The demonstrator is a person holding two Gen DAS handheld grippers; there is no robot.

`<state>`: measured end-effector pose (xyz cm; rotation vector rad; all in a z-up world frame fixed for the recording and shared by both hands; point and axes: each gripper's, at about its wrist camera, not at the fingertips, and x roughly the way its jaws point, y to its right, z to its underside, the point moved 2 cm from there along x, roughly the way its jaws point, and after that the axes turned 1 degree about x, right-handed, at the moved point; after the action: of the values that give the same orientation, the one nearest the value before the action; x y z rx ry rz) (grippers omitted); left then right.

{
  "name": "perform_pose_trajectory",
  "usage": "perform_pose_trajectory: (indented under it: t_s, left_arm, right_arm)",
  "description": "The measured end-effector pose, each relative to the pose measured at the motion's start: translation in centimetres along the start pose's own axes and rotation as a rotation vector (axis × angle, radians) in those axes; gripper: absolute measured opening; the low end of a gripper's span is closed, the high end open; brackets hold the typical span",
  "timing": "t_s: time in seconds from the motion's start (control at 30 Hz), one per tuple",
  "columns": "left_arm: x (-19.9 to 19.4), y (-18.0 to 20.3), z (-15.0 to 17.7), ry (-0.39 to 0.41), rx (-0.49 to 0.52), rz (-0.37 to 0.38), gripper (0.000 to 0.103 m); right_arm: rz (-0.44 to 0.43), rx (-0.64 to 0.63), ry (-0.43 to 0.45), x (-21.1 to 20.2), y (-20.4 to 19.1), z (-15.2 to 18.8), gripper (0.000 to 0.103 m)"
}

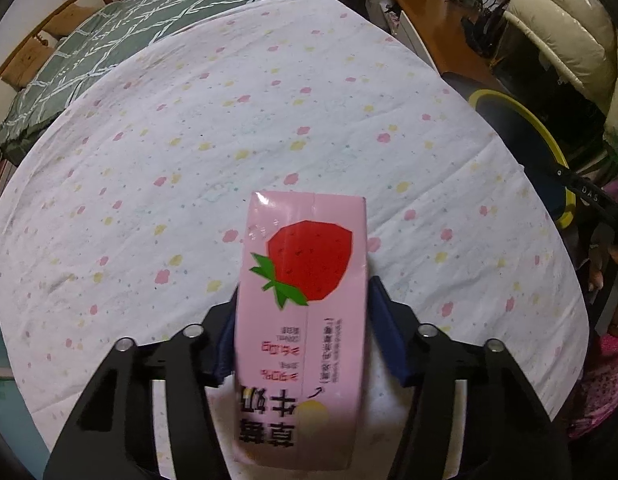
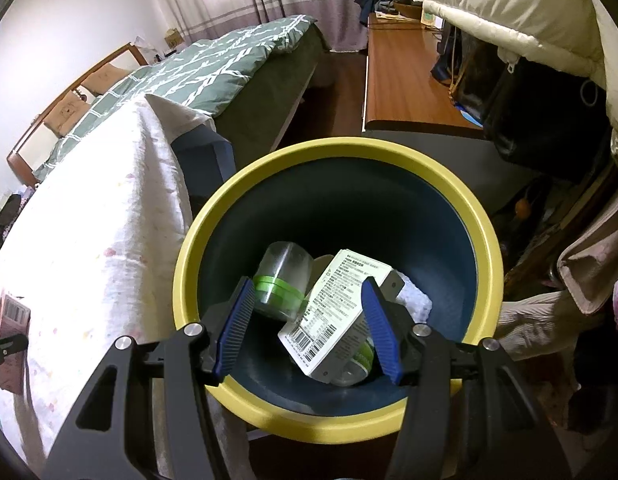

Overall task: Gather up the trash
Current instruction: 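Carry the pink carton with the left tool and release it into the bin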

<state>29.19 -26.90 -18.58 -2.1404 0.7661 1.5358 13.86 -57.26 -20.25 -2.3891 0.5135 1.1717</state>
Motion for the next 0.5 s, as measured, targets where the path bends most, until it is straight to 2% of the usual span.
perform_pose_trajectory:
  t_s: [0.23, 0.5]
  left_arm:
    - [-0.6, 2.6, 0.1, 0.01, 0.033, 0.039, 0.05]
    - [-3.0, 8.1, -2.8, 0.072, 0.129, 0.086, 0.05]
  right_arm:
    - [-0.042, 0.0, 0.032, -1.5, 0.4, 0.1, 0.053]
    - [-0.072, 0.012, 0.09, -4.3, 2.0, 0.0, 0.053]
